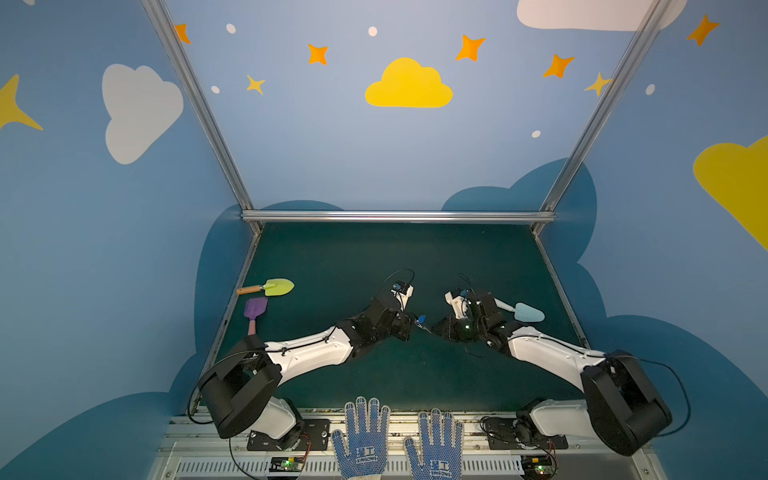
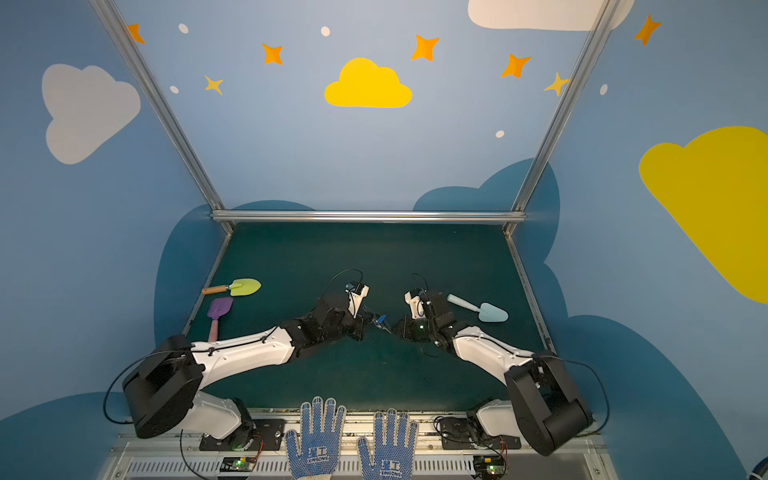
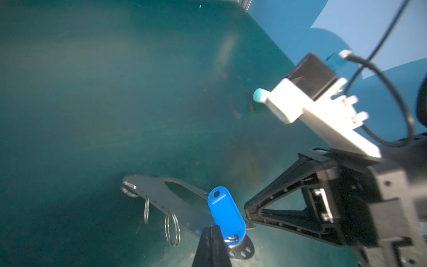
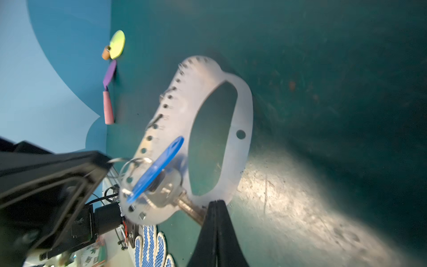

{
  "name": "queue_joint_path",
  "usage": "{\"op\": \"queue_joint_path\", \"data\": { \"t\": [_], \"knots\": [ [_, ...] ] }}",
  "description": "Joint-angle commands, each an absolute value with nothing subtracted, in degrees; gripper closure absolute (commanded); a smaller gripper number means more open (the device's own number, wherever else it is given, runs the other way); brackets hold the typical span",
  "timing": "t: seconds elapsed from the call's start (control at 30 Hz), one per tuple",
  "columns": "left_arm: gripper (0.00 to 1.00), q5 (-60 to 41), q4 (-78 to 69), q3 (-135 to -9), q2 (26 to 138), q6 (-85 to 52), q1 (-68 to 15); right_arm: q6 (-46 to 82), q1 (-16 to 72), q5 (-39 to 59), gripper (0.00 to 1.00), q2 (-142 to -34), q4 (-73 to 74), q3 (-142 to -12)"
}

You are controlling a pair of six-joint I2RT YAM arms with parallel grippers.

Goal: Put the keys on the keyring

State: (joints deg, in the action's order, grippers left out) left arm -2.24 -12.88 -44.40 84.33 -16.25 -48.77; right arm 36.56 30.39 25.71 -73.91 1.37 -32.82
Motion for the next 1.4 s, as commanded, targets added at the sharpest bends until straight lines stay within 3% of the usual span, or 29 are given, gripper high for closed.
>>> {"op": "queue_joint_path", "data": {
  "t": [0.0,0.13,0.27,0.37,0.63,0.8,1.03,1.27,1.37],
  "knots": [
    [0.97,-1.7,-15.8,-43.8,83.1,-15.1,-48.9,34.9,30.4,24.3,0.91,-68.7,1.9,-31.8],
    [0.96,-2.1,-17.9,-42.9,82.1,-14.8,-49.1,34.1,30.5,23.6,0.75,-63.9,4.0,-30.9],
    [0.96,-3.0,-18.6,-42.7,81.6,-14.2,-49.3,33.7,30.5,23.4,0.77,-62.8,6.2,-31.0],
    [0.97,-3.9,-19.3,-42.4,81.5,-14.1,-49.5,34.2,30.5,23.0,0.85,-64.3,8.2,-31.4],
    [0.96,-3.0,-23.1,-40.9,80.3,-13.9,-50.0,33.0,33.4,32.7,0.86,-71.5,12.7,-34.4],
    [0.96,-1.2,-24.3,-40.5,79.9,-14.4,-50.1,32.6,35.6,34.8,0.95,-72.0,14.0,-33.4],
    [0.97,-2.3,-26.4,-39.8,79.6,-15.1,-50.2,32.1,36.3,30.7,0.9,-69.5,11.2,-32.6],
    [0.96,-3.6,-26.4,-39.3,78.2,-14.5,-50.2,32.4,34.6,22.8,0.92,-58.5,8.8,-30.3],
    [0.96,-4.2,-27.4,-38.9,77.8,-14.6,-50.2,32.9,34.5,18.9,0.81,-54.6,9.3,-29.0]
  ]
}}
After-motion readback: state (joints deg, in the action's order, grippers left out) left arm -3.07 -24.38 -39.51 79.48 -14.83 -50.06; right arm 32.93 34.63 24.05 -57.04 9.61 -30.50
